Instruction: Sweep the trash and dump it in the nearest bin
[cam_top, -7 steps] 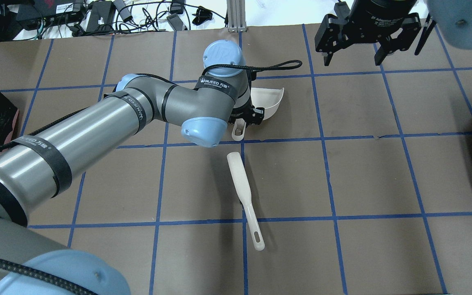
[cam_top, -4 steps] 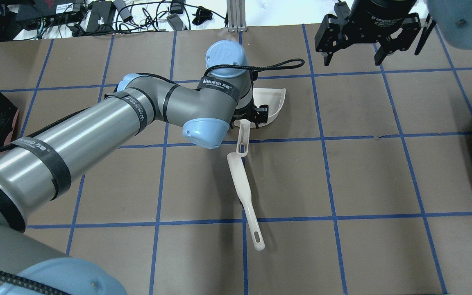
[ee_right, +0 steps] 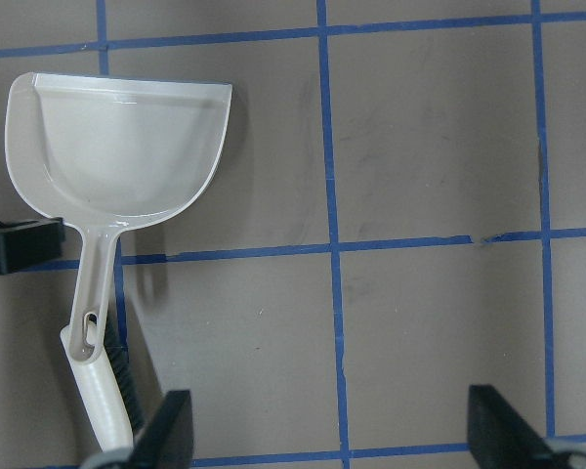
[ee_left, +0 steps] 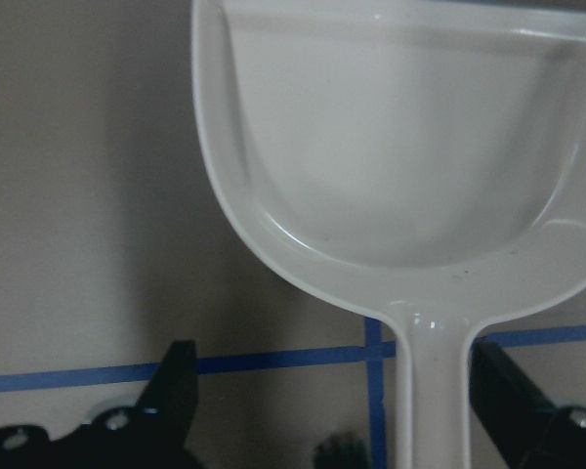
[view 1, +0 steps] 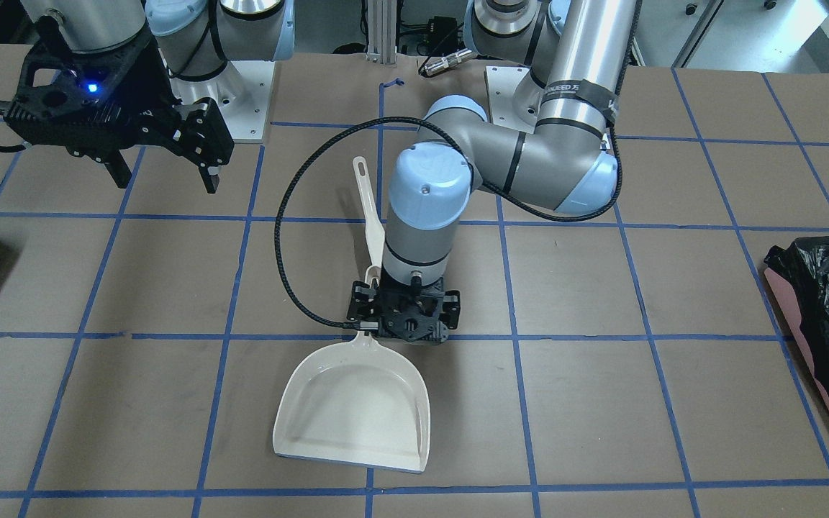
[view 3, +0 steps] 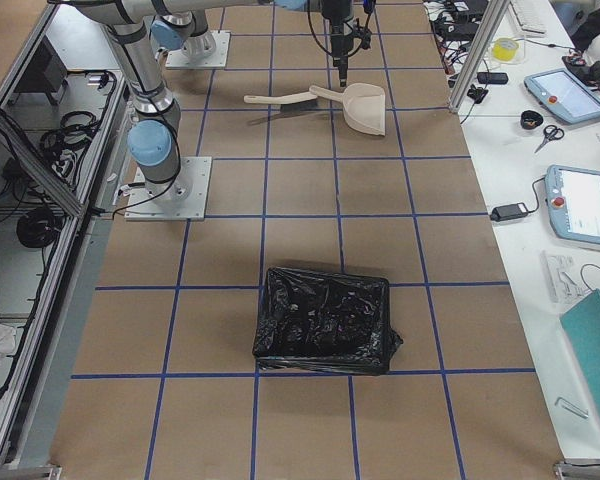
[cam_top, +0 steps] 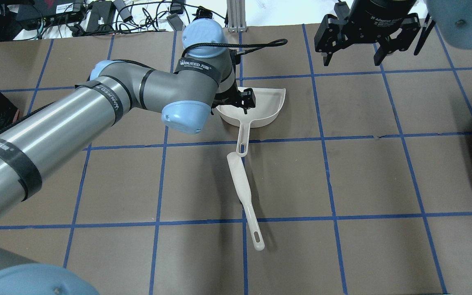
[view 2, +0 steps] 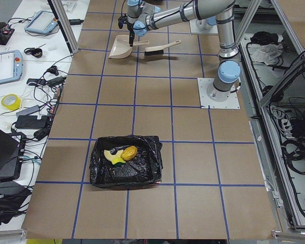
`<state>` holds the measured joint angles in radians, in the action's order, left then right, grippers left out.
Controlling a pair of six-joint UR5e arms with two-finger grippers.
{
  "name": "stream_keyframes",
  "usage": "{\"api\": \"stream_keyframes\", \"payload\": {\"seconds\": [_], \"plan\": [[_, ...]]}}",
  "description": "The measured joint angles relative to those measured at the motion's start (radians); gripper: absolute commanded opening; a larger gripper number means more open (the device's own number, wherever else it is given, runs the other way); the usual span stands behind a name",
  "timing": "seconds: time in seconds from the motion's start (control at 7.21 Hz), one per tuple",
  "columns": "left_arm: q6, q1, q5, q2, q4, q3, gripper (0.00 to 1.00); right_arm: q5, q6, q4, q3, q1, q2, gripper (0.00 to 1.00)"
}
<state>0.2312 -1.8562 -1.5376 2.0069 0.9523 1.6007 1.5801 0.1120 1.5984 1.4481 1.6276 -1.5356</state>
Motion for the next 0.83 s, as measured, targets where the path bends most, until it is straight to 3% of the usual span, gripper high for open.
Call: {"api": "stream_keyframes", "payload": {"seconds": [0.83], "plan": [[-0.320,0.349,0.001,-0.199,0.399,-0.146,1.00,-0.005,0.000,0.000,0.000,0.000,0.000,1.00]]}}
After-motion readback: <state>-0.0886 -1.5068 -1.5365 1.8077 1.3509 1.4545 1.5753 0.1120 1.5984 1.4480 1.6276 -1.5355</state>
